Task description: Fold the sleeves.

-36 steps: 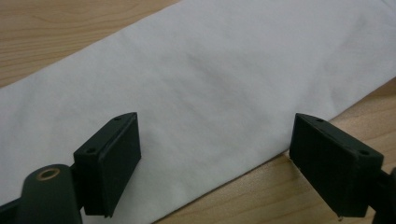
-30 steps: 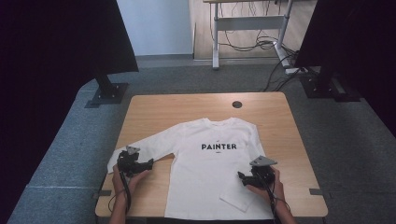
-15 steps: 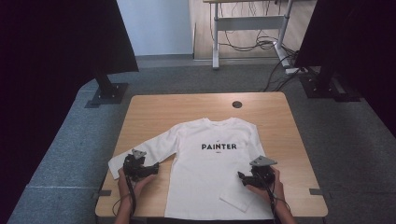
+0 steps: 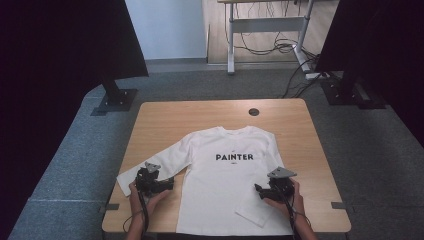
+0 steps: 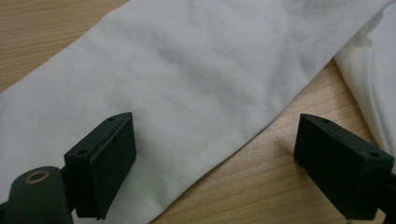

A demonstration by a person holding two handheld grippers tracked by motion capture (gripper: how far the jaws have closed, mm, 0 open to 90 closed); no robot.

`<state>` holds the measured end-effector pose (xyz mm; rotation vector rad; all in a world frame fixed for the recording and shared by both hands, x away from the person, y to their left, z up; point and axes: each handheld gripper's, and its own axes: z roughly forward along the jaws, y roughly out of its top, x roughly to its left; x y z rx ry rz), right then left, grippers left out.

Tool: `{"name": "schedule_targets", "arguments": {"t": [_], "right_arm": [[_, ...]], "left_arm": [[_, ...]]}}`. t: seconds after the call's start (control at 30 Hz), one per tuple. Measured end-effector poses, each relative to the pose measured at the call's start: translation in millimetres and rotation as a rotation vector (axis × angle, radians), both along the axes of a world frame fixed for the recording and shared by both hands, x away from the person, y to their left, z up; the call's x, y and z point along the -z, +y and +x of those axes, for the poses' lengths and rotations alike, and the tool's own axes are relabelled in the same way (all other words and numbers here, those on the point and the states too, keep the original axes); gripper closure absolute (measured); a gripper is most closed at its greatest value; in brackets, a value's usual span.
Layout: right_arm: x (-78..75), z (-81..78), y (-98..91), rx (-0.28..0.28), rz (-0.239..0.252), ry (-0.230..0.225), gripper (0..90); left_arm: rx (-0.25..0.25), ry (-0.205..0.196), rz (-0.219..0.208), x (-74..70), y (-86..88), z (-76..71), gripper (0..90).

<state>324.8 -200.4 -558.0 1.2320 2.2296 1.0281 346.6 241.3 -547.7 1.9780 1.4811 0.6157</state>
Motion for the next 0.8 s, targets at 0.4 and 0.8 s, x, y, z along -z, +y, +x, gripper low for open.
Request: {"name": "schedule_targets", "arguments": {"t": [0.4,0.8], "right_arm": [[0.0,0.0,0.1,0.000,0.000,0.000,24.3],[0.0,0.0,0.3,0.003,-0.001,0.000,24.3]], "left_arm": [[0.030,0.008,-0.022,-2.0,0.0,0.3,7.3],[-0.055,-0.017,-0.052,-7.1,31.6,3.6,9.9]]}}
